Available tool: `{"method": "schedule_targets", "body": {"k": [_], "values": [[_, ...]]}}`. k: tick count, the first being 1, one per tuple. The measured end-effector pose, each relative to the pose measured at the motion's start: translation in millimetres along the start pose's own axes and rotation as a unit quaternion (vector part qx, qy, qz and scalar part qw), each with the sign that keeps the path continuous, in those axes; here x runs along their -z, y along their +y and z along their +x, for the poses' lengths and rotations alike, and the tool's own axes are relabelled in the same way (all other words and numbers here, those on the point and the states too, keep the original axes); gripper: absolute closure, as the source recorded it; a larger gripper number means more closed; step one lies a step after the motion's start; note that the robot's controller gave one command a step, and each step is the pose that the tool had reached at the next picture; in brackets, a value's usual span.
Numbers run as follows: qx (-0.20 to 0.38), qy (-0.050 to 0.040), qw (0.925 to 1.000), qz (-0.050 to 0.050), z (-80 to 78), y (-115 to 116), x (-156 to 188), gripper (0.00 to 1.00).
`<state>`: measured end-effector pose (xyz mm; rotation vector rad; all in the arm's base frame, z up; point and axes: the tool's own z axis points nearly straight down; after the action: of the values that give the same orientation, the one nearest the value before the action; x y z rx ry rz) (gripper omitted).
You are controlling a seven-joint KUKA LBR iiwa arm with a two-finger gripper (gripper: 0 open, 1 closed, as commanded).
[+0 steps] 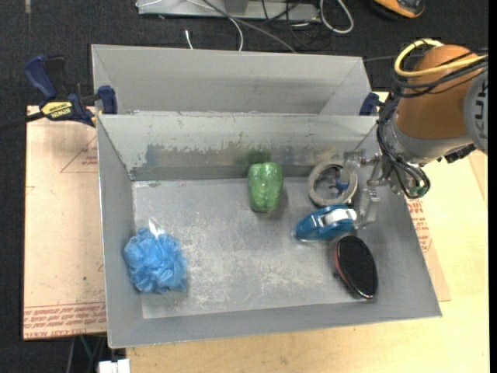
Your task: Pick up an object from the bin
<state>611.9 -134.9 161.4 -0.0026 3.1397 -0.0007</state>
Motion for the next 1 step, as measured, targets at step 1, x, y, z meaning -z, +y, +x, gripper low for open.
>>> {"method": "schedule_targets", "body": {"k": [1], "values": [[0.000, 0.0000, 1.0000, 0.000, 0.0, 0.0, 0.0, 0.00]]}}
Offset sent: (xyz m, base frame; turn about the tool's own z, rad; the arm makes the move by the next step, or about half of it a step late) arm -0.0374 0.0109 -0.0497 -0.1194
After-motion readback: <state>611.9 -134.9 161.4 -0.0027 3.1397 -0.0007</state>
